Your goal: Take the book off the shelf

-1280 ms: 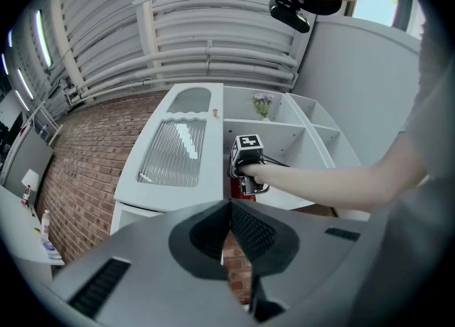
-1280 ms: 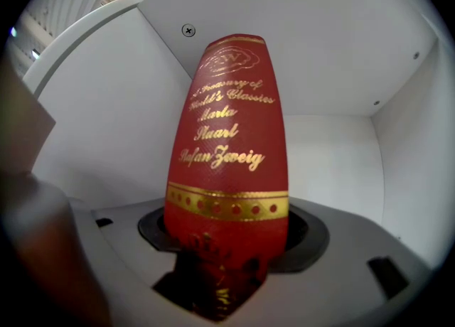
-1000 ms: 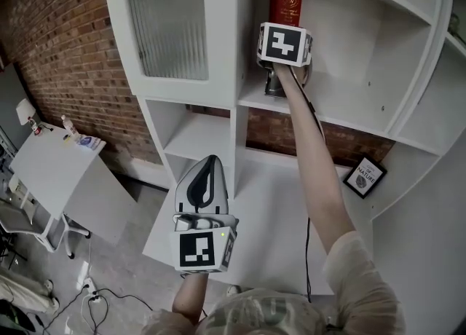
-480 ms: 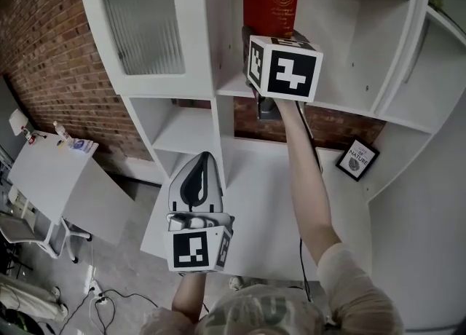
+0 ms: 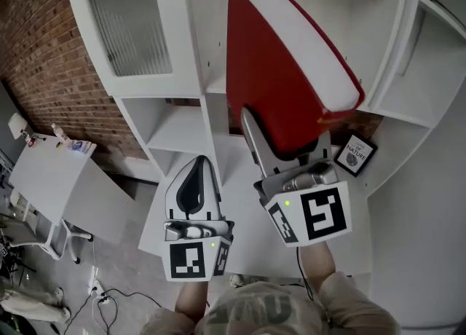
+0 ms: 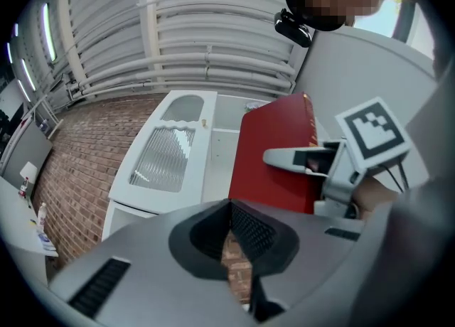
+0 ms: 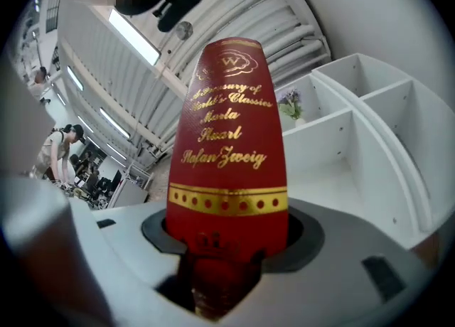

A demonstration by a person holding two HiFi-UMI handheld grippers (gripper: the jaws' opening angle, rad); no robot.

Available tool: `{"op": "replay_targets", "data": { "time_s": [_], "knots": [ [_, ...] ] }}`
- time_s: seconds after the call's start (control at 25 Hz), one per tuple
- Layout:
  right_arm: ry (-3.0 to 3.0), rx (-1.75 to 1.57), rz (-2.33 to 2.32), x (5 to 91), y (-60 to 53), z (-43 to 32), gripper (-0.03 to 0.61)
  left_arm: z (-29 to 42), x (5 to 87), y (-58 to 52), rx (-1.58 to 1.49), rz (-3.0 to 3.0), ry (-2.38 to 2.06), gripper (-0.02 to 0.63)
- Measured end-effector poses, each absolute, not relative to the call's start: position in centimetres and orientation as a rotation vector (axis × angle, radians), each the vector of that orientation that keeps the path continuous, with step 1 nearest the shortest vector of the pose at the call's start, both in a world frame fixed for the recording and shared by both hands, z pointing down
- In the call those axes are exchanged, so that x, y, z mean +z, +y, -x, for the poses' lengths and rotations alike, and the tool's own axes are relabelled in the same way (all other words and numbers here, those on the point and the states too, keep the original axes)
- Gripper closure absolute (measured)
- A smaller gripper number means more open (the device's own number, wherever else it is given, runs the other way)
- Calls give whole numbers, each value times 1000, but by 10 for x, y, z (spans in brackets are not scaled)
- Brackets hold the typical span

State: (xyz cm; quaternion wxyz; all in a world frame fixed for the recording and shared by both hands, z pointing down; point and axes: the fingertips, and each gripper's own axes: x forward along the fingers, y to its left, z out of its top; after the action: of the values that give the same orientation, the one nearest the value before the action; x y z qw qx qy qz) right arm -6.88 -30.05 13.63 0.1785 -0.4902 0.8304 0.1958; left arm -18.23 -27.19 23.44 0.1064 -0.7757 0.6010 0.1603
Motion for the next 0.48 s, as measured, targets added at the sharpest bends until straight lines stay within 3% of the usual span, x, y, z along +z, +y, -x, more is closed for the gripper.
{"op": "replay_targets", "data": {
  "time_s": [0.48],
  "knots": [
    [2538,360,1376,276,-271,61,328,183,254,-254,488,2244,1819,601]
  ]
}}
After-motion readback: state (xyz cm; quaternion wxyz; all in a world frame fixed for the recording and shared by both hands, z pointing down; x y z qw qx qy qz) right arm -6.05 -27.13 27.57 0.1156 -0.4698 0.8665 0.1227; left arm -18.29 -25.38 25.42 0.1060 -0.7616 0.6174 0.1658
